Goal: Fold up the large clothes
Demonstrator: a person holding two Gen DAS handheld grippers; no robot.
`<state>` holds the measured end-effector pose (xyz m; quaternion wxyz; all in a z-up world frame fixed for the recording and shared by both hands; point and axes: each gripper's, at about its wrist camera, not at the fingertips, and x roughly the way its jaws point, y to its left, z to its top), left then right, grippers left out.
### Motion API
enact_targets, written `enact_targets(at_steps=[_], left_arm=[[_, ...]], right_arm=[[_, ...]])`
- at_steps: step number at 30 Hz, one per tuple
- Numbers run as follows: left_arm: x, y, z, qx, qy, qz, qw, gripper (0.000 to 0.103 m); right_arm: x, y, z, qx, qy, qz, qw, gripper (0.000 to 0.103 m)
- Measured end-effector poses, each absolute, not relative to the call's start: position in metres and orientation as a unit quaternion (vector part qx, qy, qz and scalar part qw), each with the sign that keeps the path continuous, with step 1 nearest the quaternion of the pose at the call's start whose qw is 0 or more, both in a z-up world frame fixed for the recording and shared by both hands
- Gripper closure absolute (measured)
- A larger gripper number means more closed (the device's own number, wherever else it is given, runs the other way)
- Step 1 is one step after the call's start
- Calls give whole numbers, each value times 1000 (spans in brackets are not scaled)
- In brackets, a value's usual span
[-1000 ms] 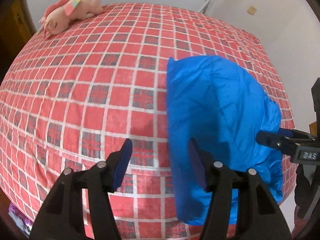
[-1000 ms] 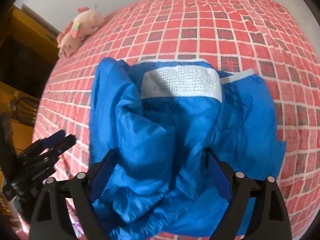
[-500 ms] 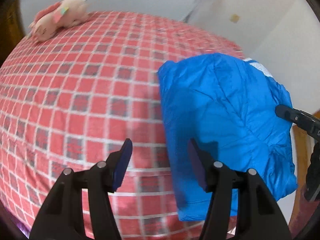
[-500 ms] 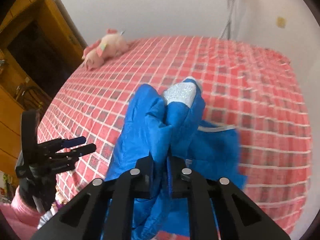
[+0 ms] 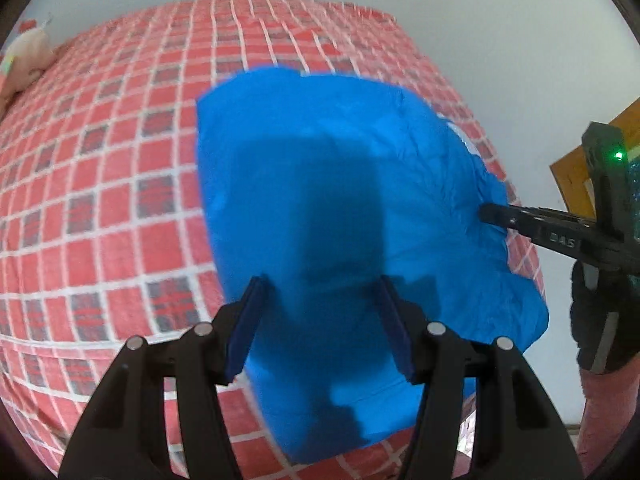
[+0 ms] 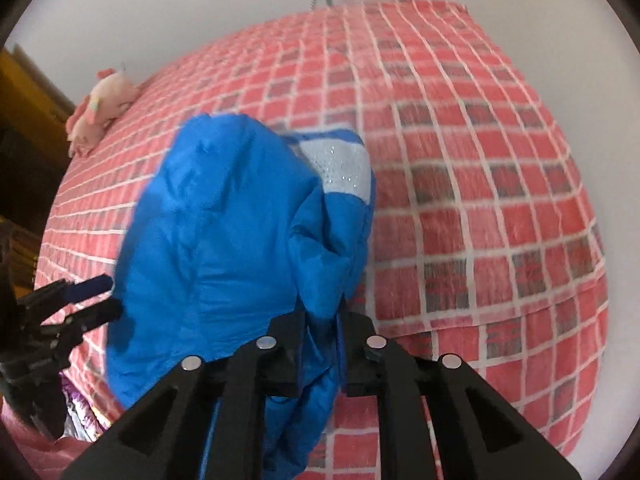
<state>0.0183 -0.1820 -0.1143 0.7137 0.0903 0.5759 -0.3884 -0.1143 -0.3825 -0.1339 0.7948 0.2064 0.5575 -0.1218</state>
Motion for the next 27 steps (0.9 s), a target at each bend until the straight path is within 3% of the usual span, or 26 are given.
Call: enact_targets(at_steps=[5, 10, 12, 13, 17, 20, 27], left_arm=[[13, -191, -129, 100, 566, -390, 719, 41], [19, -196, -134, 100, 573, -381, 719, 39], [21, -193, -131, 97, 580, -376, 716, 40], [23, -187, -127, 92, 584, -373, 715, 42], [21, -169, -109, 102, 569, -358, 733, 43], [16, -166, -101, 112, 562, -349, 742, 43], [-1, -171, -114, 123, 569, -341, 738, 45]], right_arm=[[-108, -384, -173, 225, 554, -128, 791, 85], [-104, -383, -167, 205, 558, -145, 791, 81], [-106, -378, -150, 175, 558, -163, 794, 66], [-109, -373, -137, 157, 553, -171, 800, 66], [-124, -340, -93, 137, 524, -136, 830, 66], [-125, -311, -77, 127, 515, -91, 843, 75], [-142, -285, -96, 119, 549, -88, 822, 82]])
